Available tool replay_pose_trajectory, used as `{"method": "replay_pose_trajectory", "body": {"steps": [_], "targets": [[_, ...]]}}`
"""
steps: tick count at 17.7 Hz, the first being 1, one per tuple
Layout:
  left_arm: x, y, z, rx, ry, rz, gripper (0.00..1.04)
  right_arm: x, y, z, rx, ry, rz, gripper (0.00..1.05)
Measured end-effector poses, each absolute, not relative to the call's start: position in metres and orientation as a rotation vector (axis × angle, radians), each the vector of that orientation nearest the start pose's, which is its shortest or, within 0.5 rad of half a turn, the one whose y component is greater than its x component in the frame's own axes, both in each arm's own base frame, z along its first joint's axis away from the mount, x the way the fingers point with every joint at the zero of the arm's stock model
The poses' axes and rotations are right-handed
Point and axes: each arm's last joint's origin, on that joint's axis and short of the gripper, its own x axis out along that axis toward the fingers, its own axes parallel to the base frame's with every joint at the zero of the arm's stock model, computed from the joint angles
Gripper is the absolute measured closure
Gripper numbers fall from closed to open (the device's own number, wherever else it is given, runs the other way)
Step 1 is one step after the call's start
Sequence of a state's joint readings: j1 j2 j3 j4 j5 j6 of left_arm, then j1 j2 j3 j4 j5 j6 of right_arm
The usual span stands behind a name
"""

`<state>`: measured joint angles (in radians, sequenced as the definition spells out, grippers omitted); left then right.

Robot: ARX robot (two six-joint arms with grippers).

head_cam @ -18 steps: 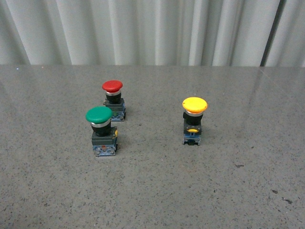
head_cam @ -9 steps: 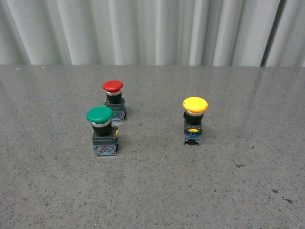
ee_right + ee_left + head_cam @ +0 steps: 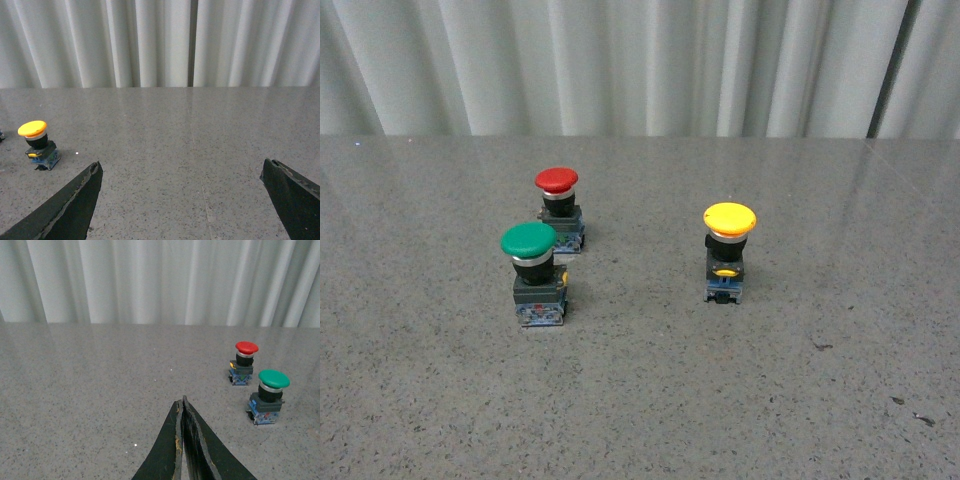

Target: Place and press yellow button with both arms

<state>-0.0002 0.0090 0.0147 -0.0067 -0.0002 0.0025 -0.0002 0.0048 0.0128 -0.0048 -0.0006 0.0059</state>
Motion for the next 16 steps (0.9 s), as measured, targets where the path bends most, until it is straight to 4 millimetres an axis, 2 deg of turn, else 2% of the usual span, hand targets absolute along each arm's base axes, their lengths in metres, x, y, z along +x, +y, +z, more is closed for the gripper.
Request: {"method": "replay_pose_trajectory", "body": {"steps": [6,8,9,14,15,16], "targets": [[0.0974,0.0000,0.1674,0.001,-0.002,0.000,1.01,0.0972,0.0000,0.1671,0.006,-0.004,0.000,0.07],[0.0974,0.0000,0.1674,0.001,-0.002,0.000,0.79,0.0972,0.0000,0.1671,0.006,-0.004,0.000,0.07],[0.0974,0.0000,0.1674,0.001,-0.001,0.000,0.65,0.0972,0.0000,0.1671,0.006,-0.004,0.000,0.07],[0.0974,0.0000,0.1674,0.001,-0.001,0.000,0.11,0.0972,0.0000,0.1671,0.006,-0.004,0.000,0.07],[0.0974,0.0000,0.1674,0.002,-0.001,0.000,0.05,0.0972,0.0000,0.1671,0.006,-0.004,0.000,0.07],[0.0974,0.0000,0.1674,0.002,-0.001,0.000,0.07,0.0972,0.0000,0.1671,0.006,-0.004,0.000,0.07]]}}
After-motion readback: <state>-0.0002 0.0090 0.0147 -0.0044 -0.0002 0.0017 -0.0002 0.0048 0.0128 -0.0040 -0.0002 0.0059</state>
